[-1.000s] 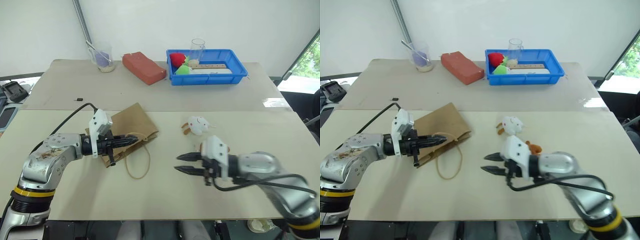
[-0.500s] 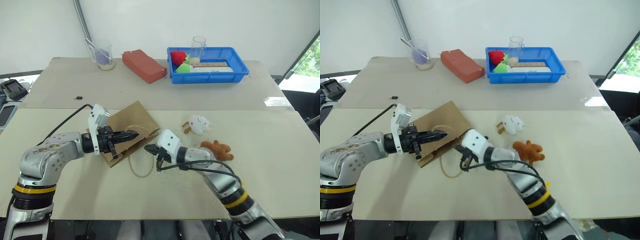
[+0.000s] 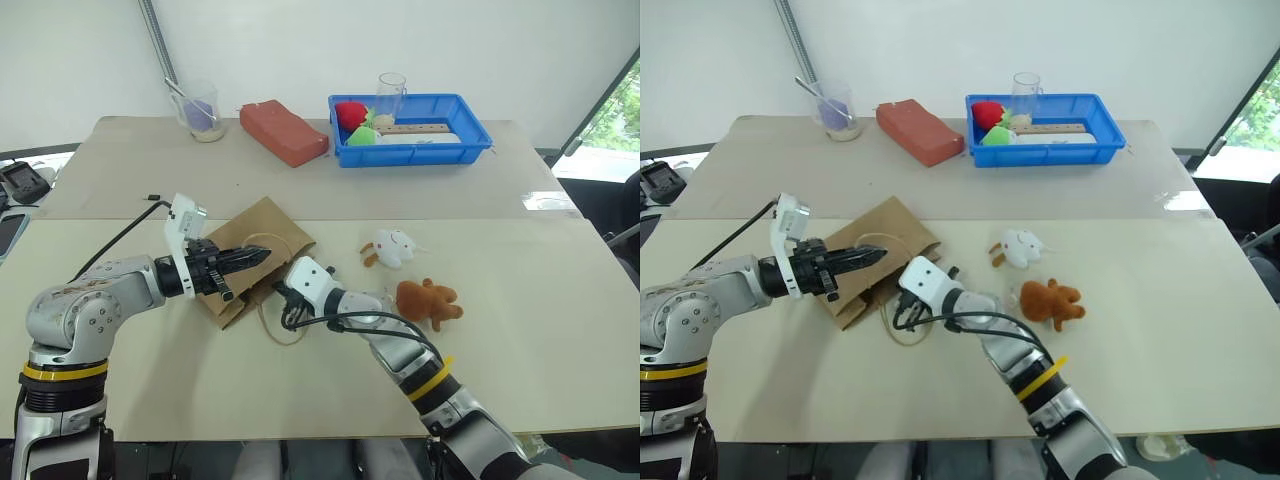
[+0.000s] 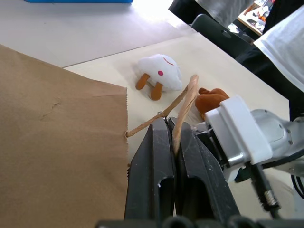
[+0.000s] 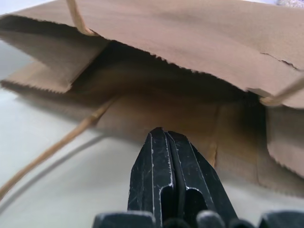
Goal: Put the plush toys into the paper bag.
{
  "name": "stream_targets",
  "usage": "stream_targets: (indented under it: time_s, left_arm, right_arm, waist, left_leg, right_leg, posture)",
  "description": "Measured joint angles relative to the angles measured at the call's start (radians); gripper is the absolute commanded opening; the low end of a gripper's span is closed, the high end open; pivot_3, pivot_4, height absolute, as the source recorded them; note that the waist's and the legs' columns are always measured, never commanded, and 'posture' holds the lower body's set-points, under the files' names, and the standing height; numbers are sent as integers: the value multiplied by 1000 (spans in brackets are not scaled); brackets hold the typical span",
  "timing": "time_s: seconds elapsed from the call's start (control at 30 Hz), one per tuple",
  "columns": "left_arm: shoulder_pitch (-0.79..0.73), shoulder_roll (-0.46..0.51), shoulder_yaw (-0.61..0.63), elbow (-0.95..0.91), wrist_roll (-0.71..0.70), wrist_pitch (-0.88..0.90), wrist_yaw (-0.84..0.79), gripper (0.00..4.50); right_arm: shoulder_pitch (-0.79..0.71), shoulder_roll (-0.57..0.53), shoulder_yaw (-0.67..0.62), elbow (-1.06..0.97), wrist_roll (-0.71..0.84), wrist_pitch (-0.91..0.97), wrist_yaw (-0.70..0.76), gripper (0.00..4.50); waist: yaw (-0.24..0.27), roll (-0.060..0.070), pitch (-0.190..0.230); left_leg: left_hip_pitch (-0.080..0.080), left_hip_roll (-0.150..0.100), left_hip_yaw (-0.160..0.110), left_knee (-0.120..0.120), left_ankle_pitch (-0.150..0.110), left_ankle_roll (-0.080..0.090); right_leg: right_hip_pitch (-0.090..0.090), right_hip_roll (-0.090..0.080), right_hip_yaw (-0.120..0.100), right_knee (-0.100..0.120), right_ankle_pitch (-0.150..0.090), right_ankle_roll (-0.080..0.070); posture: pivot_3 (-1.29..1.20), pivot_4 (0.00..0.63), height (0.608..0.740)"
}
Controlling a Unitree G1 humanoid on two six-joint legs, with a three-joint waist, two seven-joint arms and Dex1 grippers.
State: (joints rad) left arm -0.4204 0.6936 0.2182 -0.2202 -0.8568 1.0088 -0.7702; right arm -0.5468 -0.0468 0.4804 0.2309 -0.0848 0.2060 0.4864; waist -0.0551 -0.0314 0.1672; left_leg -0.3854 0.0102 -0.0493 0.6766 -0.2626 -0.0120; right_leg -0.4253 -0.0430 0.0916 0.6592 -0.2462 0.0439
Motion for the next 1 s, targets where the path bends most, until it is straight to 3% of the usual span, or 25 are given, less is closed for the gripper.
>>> stream_targets:
  time_s: [0.37,0.57,0.77,1.0]
  left_arm:
    - [0,0,22,0,-35,24,43,0]
    - [-57,52,50,27,-32,20,53,0]
    - [-117,165,12,5,56,-76,-20,0]
    - [-132,177,-72,-73,238,-275,-23,0]
  right_arm:
    - [-24,65,-18,92,-59,2,-73,74]
    - [-25,85,-29,95,-65,41,-83,74]
    - [-25,93,-30,96,-71,49,-78,74]
    - [-24,94,-27,95,-72,50,-70,74]
  waist:
    - [-13,0,0]
    - [-14,0,0]
    - [-15,0,0]
    - [-15,0,0]
  left_leg:
    - [0,0,-1,0,0,0]
    - [3,0,-1,0,0,-1]
    - [4,-1,-1,-1,1,-1]
    - [3,-1,-1,-1,1,-1]
  right_leg:
    - [0,0,0,1,0,0]
    - [1,0,-1,3,0,0]
    - [2,0,-1,3,0,0]
    - [2,0,-1,2,0,0]
  posture:
    - [0,150,740]
    - [0,150,740]
    - [0,150,740]
    - [0,150,740]
